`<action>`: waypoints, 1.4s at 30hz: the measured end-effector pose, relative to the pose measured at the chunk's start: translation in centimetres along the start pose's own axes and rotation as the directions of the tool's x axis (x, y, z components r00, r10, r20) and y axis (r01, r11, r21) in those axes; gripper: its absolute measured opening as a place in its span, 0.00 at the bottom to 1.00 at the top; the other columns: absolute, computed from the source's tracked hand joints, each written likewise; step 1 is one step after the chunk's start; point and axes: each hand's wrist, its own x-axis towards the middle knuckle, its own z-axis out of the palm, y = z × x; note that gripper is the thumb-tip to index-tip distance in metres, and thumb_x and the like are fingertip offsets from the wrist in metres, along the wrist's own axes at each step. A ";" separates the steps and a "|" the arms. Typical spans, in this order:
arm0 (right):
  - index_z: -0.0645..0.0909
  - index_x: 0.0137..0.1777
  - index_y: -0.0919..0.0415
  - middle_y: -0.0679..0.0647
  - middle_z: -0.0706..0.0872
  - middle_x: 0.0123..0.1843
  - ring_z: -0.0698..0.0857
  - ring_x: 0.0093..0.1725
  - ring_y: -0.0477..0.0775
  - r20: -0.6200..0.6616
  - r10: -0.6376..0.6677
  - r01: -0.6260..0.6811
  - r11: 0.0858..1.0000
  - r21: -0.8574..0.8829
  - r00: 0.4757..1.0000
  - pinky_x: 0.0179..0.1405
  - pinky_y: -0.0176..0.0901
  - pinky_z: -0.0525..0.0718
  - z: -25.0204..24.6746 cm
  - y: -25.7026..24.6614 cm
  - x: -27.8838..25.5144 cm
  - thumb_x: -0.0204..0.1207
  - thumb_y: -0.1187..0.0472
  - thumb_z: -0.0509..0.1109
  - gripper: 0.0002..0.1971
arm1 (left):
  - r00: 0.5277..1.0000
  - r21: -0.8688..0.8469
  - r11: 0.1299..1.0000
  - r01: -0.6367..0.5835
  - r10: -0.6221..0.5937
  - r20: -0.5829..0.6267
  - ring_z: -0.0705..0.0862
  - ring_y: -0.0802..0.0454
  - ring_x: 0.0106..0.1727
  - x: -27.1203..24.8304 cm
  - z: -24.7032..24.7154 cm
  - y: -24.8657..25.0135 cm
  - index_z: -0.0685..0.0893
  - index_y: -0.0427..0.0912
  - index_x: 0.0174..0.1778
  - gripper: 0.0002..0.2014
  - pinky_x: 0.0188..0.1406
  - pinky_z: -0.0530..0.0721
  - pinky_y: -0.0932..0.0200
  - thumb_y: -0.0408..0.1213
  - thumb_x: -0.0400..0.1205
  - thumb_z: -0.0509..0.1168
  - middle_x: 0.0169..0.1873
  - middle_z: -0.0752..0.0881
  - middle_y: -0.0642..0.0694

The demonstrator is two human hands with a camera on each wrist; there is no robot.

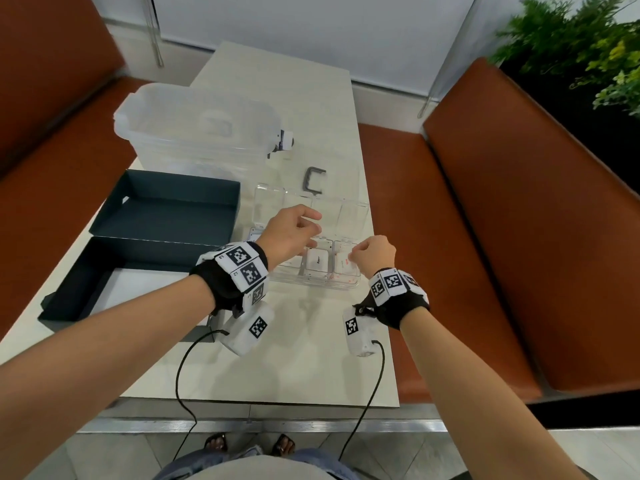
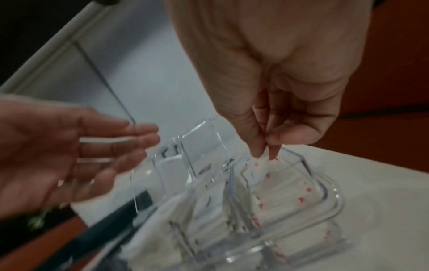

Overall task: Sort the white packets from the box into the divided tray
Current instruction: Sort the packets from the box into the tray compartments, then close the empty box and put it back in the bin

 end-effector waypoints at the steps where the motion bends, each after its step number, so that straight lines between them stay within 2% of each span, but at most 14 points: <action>1: 0.86 0.49 0.71 0.65 0.88 0.51 0.87 0.48 0.62 -0.008 -0.020 0.020 0.999 -0.037 1.000 0.45 0.47 0.87 0.3 -0.1 -0.2 0.76 0.69 0.67 0.07 | 1.000 -0.003 1.000 0.003 -0.003 -0.005 0.89 0.49 0.43 -0.1 -0.1 -0.1 0.81 0.45 0.60 0.10 0.40 0.86 0.59 0.34 0.84 0.64 0.54 0.87 0.41; 5: 0.83 0.51 0.68 0.65 0.85 0.53 0.86 0.51 0.64 0.009 -0.112 0.112 0.972 -0.208 0.994 0.49 0.50 0.86 1.1 -0.2 -1.1 0.78 0.70 0.64 0.07 | 1.000 -0.012 1.000 0.012 -0.012 -0.011 0.88 0.51 0.41 -0.2 -0.5 -0.3 0.81 0.45 0.60 0.10 0.35 0.85 0.62 0.33 0.84 0.63 0.54 0.87 0.41; 9: 0.81 0.55 0.69 0.64 0.80 0.59 0.82 0.56 0.63 0.053 -0.200 0.206 0.921 -0.332 0.978 0.55 0.50 0.83 1.2 0.1 -1.4 0.79 0.70 0.62 0.09 | 1.000 -0.002 1.000 0.008 -0.008 -0.004 0.88 0.53 0.40 -0.3 -0.7 -0.5 0.80 0.46 0.60 0.10 0.38 0.86 0.60 0.33 0.84 0.63 0.53 0.87 0.42; 12: 0.82 0.56 0.65 0.61 0.79 0.59 0.81 0.54 0.60 0.059 -0.292 0.296 0.903 -0.313 0.955 0.54 0.51 0.82 1.1 0.5 -1.8 0.80 0.64 0.65 0.09 | 1.000 0.002 1.000 0.009 -0.009 -0.005 0.89 0.53 0.41 -0.4 -0.7 -0.7 0.80 0.46 0.61 0.10 0.40 0.87 0.59 0.34 0.84 0.63 0.53 0.87 0.42; 16: 0.85 0.52 0.57 0.56 0.83 0.53 0.81 0.53 0.56 0.167 -0.415 0.447 0.854 -0.266 0.894 0.56 0.53 0.80 1.1 1.3 -2.7 0.76 0.50 0.72 0.12 | 1.000 0.003 1.000 0.011 -0.011 -0.004 0.89 0.52 0.42 -0.5 -0.6 -0.7 0.81 0.45 0.61 0.11 0.42 0.87 0.57 0.34 0.84 0.63 0.53 0.88 0.43; 21: 0.83 0.56 0.57 0.57 0.84 0.52 0.82 0.54 0.59 0.203 -0.447 0.490 0.822 -0.290 0.871 0.57 0.57 0.79 0.9 2.3 -2.7 0.77 0.56 0.72 0.10 | 1.000 -0.014 1.000 0.015 -0.015 -0.005 0.89 0.51 0.43 -0.6 -0.5 -0.4 0.81 0.46 0.60 0.10 0.43 0.87 0.58 0.34 0.84 0.63 0.54 0.88 0.43; 24: 0.85 0.55 0.57 0.57 0.84 0.52 0.81 0.55 0.59 0.217 -0.445 0.494 0.810 -0.316 0.868 0.58 0.57 0.78 0.6 2.4 -2.7 0.79 0.55 0.70 0.09 | 1.000 -0.020 1.000 0.015 -0.015 -0.004 0.89 0.50 0.44 -0.9 -0.5 -0.3 0.80 0.45 0.61 0.10 0.45 0.87 0.56 0.33 0.84 0.63 0.54 0.88 0.42; 27: 0.85 0.52 0.56 0.56 0.84 0.51 0.82 0.52 0.57 0.181 -0.497 0.529 0.797 -0.292 0.849 0.57 0.54 0.78 0.1 1.7 -2.8 0.79 0.58 0.67 0.07 | 1.000 -0.027 1.000 0.016 -0.016 -0.012 0.88 0.50 0.45 -1.4 -1.3 0.0 0.80 0.43 0.63 0.11 0.46 0.86 0.55 0.33 0.85 0.62 0.55 0.88 0.41; 29: 0.86 0.51 0.57 0.56 0.86 0.50 0.83 0.50 0.55 0.144 -0.540 0.558 0.799 -0.223 0.830 0.56 0.51 0.80 -0.5 0.5 -3.1 0.80 0.61 0.66 0.07 | 1.000 -0.022 1.000 0.019 -0.020 -0.019 0.87 0.50 0.46 -1.8 -2.5 0.3 0.80 0.42 0.64 0.12 0.47 0.87 0.55 0.33 0.86 0.62 0.55 0.88 0.42; 33: 0.88 0.50 0.60 0.53 0.90 0.48 0.83 0.43 0.46 0.119 -0.599 0.608 0.792 -0.054 0.791 0.47 0.29 0.76 -1.2 -3.8 -4.1 0.78 0.66 0.68 0.08 | 1.000 0.027 1.000 0.016 -0.015 -0.025 0.88 0.54 0.45 -2.9 -6.4 0.6 0.82 0.44 0.62 0.11 0.41 0.88 0.61 0.34 0.85 0.63 0.53 0.88 0.47; 37: 0.89 0.48 0.59 0.47 0.88 0.41 0.84 0.40 0.41 0.115 -0.628 0.618 0.778 0.114 0.769 0.43 0.19 0.77 0.1 -8.9 -5.7 0.77 0.66 0.70 0.07 | 0.999 0.138 0.990 -0.003 0.010 -0.045 0.89 0.52 0.50 -3.9 -11.8 0.3 0.82 0.46 0.62 0.10 0.43 0.87 0.62 0.35 0.86 0.63 0.52 0.89 0.49; 39: 0.89 0.48 0.59 0.46 0.86 0.38 0.83 0.37 0.38 0.140 -0.648 0.631 0.762 0.149 0.749 0.40 0.17 0.77 1.6 -11.0 -6.6 0.77 0.66 0.69 0.07 | 0.997 0.193 0.981 -0.005 0.020 -0.078 0.88 0.51 0.52 -4.1 -15.0 -0.3 0.82 0.46 0.63 0.11 0.45 0.87 0.61 0.36 0.86 0.63 0.53 0.89 0.48; 42: 0.86 0.53 0.60 0.54 0.89 0.41 0.86 0.39 0.48 0.233 -0.593 0.581 0.804 0.126 0.771 0.37 0.24 0.80 4.8 -13.1 -7.8 0.78 0.65 0.68 0.08 | 0.988 0.354 0.935 0.021 0.034 -0.149 0.87 0.51 0.53 -4.4 -20.0 -2.3 0.82 0.45 0.64 0.12 0.44 0.84 0.62 0.37 0.85 0.64 0.54 0.87 0.46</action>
